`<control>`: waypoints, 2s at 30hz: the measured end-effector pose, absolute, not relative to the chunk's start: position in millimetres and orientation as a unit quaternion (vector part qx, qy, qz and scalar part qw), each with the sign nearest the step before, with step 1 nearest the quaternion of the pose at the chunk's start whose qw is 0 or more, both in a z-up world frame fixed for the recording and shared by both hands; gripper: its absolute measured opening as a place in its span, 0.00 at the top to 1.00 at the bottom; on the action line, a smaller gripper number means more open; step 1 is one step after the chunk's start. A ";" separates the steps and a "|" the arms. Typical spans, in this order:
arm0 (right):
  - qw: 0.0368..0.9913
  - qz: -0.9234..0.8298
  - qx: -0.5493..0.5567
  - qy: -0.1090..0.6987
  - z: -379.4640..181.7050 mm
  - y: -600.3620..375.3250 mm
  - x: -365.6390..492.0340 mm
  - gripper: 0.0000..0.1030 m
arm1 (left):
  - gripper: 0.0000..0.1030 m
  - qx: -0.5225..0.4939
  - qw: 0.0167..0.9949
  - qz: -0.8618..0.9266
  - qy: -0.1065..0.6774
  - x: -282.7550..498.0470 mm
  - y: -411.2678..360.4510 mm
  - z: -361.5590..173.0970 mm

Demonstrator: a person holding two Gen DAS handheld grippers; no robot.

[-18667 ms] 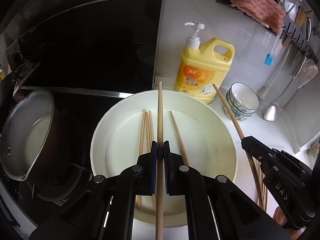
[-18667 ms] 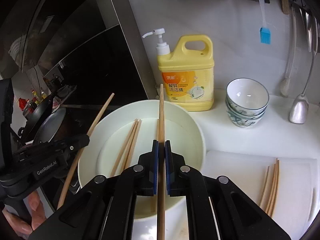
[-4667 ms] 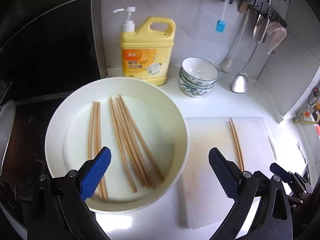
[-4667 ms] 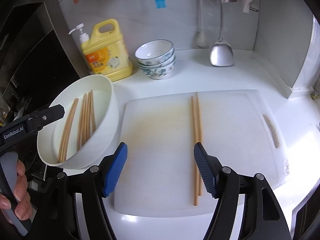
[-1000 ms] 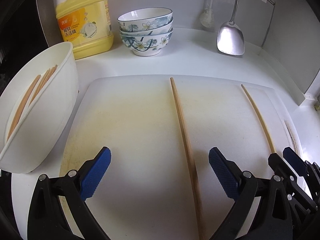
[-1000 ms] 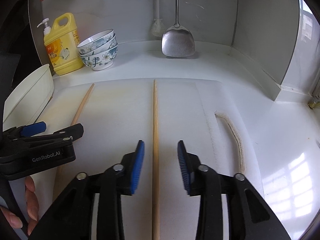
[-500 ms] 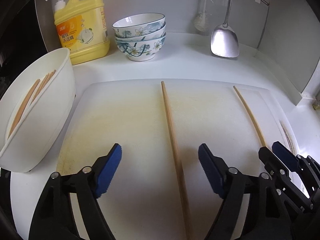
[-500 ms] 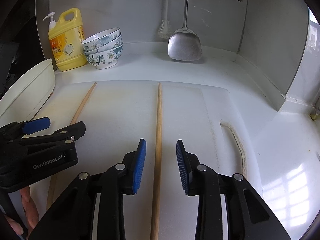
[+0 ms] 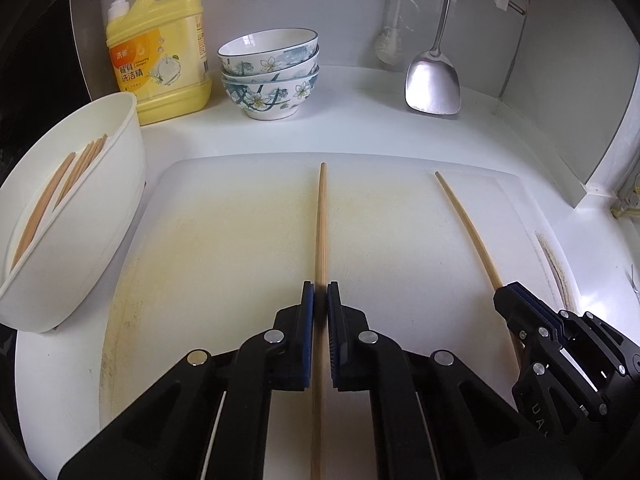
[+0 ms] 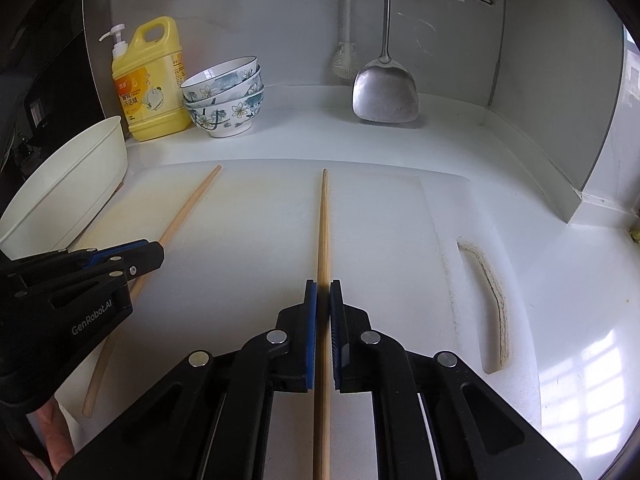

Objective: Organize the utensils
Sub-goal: 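Carry the chopstick in the left tool over the basin while the right tool carries its own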

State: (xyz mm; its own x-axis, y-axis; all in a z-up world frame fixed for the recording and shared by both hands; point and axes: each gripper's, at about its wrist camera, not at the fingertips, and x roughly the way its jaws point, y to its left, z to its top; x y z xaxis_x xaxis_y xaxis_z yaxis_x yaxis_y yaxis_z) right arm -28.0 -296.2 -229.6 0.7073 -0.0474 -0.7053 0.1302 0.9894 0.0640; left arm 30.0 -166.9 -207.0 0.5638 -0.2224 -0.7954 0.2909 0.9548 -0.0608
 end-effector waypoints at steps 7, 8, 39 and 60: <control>0.921 -0.034 0.083 0.378 -215.2 -297.2 -40.9 0.94 | 0.93 0.027 0.879 -0.140 0.455 18.8 -155.3 -187.4; 0.922 -0.031 0.084 0.377 -209.9 -296.6 -42.3 0.94 | 0.93 0.026 0.879 -0.140 0.455 17.0 -153.2 -180.9; 0.926 0.104 0.081 0.354 -90.6 -38.4 96.1 0.94 | 0.93 -0.015 0.892 -0.062 0.448 117.7 126.0 -81.4; 0.882 0.116 0.068 0.452 -153.5 2.7 166.4 0.94 | 0.93 -0.041 0.858 -0.065 0.507 175.6 142.8 -140.4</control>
State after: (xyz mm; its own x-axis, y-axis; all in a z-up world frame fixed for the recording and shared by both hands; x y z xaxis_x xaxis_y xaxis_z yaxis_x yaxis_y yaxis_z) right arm 166.4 2.7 -153.5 0.5644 0.2653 -0.7817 -0.1431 0.9641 0.2239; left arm 175.6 142.8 -140.4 0.4765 -0.1534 -0.8657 0.0695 0.9881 -0.1369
